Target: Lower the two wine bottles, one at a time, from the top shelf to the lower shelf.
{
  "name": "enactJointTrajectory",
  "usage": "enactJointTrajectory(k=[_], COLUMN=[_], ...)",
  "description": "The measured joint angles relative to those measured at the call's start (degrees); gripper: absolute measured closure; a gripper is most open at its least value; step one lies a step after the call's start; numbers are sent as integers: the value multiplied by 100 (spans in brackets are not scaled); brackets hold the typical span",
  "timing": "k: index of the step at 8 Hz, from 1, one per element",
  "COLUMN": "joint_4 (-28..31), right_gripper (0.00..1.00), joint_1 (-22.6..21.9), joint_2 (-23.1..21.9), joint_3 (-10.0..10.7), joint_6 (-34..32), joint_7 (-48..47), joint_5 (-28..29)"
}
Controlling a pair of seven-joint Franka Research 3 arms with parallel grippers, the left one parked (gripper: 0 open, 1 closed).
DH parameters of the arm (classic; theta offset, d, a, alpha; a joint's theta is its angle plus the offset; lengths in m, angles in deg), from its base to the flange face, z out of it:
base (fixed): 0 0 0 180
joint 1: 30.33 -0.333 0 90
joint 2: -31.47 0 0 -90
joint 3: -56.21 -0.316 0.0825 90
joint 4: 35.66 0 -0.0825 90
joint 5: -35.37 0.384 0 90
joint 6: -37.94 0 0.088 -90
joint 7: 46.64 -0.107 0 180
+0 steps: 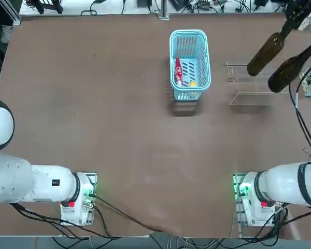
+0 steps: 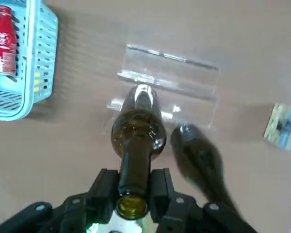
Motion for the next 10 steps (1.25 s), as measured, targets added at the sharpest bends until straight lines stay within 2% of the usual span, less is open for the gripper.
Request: enactJointTrajectory(k=[3, 5, 7, 10], joint_4=[-751, -928, -1023, -1028], right_gripper=[62, 62, 62, 62], joint_1=[0, 1, -22, -104], joint_2=[995, 1501, 1792, 1961], joint_3=[62, 121, 121, 120], joint_6=[405, 782, 878, 874], joint_7=[857, 1201, 1278, 1292], joint_5=[0, -2, -2, -2])
